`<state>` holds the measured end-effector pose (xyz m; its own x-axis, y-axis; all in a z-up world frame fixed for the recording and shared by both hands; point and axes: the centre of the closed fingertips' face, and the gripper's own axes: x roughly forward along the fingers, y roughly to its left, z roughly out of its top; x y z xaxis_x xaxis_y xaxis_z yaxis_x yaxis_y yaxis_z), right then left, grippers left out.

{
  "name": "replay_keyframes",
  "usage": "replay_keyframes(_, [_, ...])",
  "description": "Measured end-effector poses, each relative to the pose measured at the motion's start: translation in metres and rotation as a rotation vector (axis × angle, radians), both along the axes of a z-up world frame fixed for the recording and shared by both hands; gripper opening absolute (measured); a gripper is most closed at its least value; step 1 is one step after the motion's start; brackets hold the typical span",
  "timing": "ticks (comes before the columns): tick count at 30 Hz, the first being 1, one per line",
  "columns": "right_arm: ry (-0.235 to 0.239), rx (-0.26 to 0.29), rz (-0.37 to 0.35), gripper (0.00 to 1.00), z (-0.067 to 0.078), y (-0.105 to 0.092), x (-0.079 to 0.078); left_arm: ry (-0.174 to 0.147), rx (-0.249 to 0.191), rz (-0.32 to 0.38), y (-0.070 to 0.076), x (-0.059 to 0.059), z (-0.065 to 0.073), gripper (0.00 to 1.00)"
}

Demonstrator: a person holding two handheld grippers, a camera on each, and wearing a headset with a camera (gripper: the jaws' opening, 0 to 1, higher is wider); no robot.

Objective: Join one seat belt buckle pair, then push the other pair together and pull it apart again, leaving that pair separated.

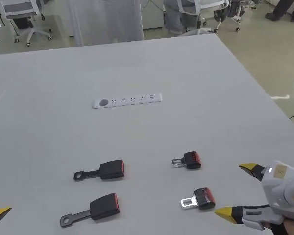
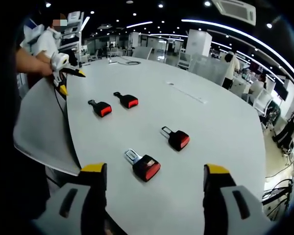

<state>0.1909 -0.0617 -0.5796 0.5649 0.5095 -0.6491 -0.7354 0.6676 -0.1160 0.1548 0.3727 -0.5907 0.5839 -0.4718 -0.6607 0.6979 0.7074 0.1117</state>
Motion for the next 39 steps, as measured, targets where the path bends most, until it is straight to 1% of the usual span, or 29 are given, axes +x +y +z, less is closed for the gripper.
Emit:
replay_keyframes(2, [-0.001, -0.002, 0.009, 0.82, 0.0, 0.002, -0.002, -0.001, -0.001, 0.002, 0.0, 0.001, 0.0, 0.95])
replay_keyframes(4, [-0.014, -0.009, 0.013, 0.84, 0.002, 0.002, -0.001, -0.001, 0.001, 0.002, 0.001, 0.002, 0.001, 0.95])
replay_keyframes(6, [-0.016, -0.012, 0.024, 0.86, 0.003, 0.004, -0.002, -0.005, 0.0, 0.003, 0.001, 0.004, 0.002, 0.96])
replay_keyframes(10, [-0.03, -0.019, 0.035, 0.86, 0.007, 0.006, -0.001, -0.021, 0.011, -0.004, 0.0, 0.009, 0.005, 0.96])
replay_keyframes(12, [-0.03, -0.016, 0.035, 0.86, 0.008, 0.007, 0.0, -0.026, 0.007, 0.0, 0.0, 0.009, 0.006, 0.96])
replay_keyframes(18, [-0.035, -0.015, 0.027, 0.88, 0.01, 0.007, 0.003, -0.025, 0.004, 0.007, 0.002, 0.004, 0.002, 0.96])
replay_keyframes(23, [-0.04, -0.009, 0.023, 0.94, 0.01, 0.007, 0.004, -0.032, 0.001, 0.008, 0.001, 0.005, 0.004, 0.97])
replay_keyframes(27, [-0.054, -0.004, 0.016, 0.99, 0.011, 0.008, 0.006, -0.031, 0.001, 0.01, 0.001, 0.004, 0.003, 0.97])
replay_keyframes(32, [-0.056, -0.001, 0.009, 0.99, 0.01, 0.008, 0.007, -0.036, 0.004, 0.0, -0.001, 0.004, 0.002, 0.99])
replay_keyframes(35, [-0.06, -0.008, 0.007, 0.99, 0.01, 0.006, 0.008, -0.048, 0.004, 0.004, 0.0, 0.005, 0.004, 1.0])
replay_keyframes(39, [-0.058, -0.009, 0.001, 0.99, 0.009, 0.005, 0.008, -0.048, 0.0, 0.01, 0.0, 0.006, 0.004, 1.0])
